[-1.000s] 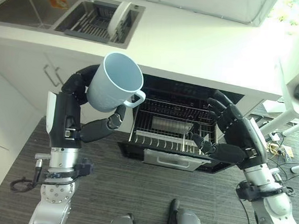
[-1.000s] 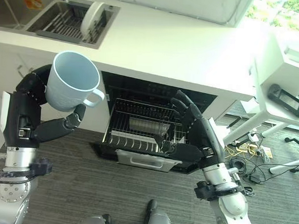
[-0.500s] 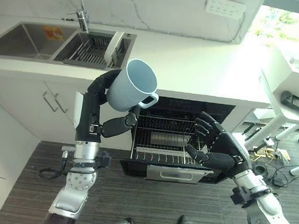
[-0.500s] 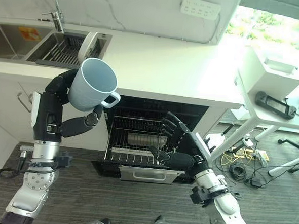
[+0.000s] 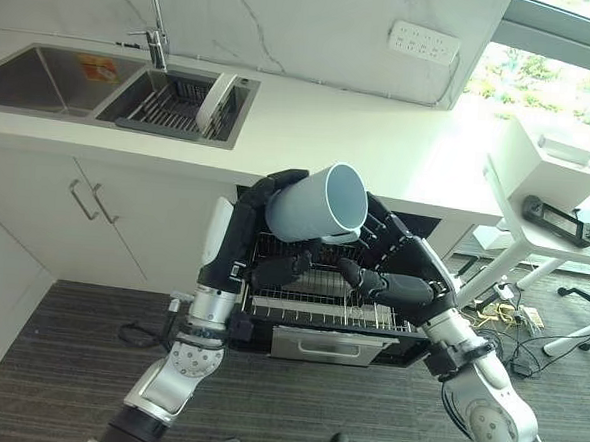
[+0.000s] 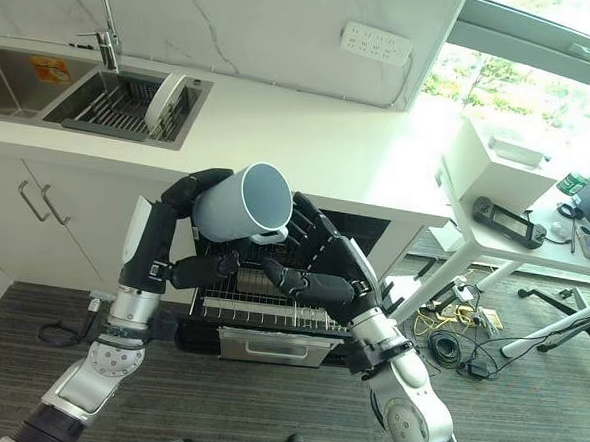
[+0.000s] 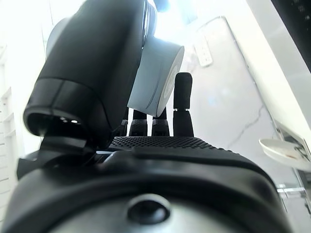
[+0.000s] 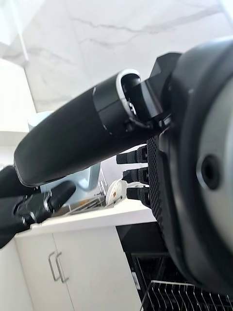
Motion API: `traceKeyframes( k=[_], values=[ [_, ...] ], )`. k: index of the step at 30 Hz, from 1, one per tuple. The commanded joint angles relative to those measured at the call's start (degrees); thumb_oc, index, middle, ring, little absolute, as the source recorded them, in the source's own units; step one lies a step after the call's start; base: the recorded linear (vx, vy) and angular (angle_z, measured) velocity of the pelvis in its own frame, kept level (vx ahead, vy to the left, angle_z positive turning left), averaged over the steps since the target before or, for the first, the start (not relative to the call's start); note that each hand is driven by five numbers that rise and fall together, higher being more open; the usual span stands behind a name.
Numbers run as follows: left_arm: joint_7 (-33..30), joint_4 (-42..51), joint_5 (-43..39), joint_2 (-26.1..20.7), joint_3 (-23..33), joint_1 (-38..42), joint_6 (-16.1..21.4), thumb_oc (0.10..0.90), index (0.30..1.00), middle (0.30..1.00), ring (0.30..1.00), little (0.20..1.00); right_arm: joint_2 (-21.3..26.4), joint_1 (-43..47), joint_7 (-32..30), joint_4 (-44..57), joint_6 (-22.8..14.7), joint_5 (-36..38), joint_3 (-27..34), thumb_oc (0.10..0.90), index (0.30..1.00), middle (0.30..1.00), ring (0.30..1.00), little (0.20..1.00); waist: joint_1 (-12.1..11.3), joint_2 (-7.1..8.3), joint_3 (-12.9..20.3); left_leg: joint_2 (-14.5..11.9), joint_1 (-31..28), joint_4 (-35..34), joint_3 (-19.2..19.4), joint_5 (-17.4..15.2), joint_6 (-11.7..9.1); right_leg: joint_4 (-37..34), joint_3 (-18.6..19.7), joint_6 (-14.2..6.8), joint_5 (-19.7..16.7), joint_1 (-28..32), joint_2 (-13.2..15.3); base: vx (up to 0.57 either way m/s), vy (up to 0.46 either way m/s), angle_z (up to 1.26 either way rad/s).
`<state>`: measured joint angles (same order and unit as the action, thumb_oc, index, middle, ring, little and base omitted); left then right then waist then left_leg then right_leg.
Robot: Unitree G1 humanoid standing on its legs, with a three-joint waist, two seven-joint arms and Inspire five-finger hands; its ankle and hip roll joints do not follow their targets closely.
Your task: Place the dishes in the dishwasher.
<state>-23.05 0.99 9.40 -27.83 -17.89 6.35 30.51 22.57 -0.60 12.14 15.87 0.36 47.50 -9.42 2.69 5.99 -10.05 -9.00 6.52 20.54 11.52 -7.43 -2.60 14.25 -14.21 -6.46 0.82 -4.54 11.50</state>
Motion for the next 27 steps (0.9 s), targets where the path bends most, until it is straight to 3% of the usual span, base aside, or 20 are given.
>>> traceKeyframes(
  k=[1,10,27],
  values=[
    [-2.39,4.17,0.94,1.08,-0.07,5.74,6.99,0.400,0.300,0.300,0.300,0.300,-0.43,6.60,-1.02,3.47,-7.29,4.59,1.49,0.800,0.900,0.900,0.900,0.900,-1.49,-1.38,2.93,0.28,-6.47,-3.35,-0.34,-9.99,0.46,2.93,-0.75,-4.27,7.28,1.02,0.71,0.03,-0.012,-0.05],
    [-11.71,3.55,8.43,1.54,-2.17,5.56,8.31,0.400,0.300,0.300,0.300,0.300,-1.93,7.82,-1.66,5.51,-7.20,7.34,-0.61,0.800,0.900,0.900,0.900,0.900,-1.82,-1.35,3.48,0.35,-6.97,-3.35,-0.61,-10.43,0.38,2.93,-0.79,-4.16,7.54,1.35,0.75,0.01,-0.002,-0.03],
    [-13.00,1.51,10.18,1.90,-4.75,5.07,7.84,0.400,0.300,0.300,0.300,0.300,-2.00,9.72,0.06,9.89,-7.79,8.55,-2.35,0.800,0.900,0.900,0.900,0.900,-2.17,-1.01,3.69,0.79,-7.38,-3.35,-0.98,-10.98,0.65,2.93,-0.72,-4.40,7.20,1.13,0.90,0.00,0.000,0.00]
  ],
)
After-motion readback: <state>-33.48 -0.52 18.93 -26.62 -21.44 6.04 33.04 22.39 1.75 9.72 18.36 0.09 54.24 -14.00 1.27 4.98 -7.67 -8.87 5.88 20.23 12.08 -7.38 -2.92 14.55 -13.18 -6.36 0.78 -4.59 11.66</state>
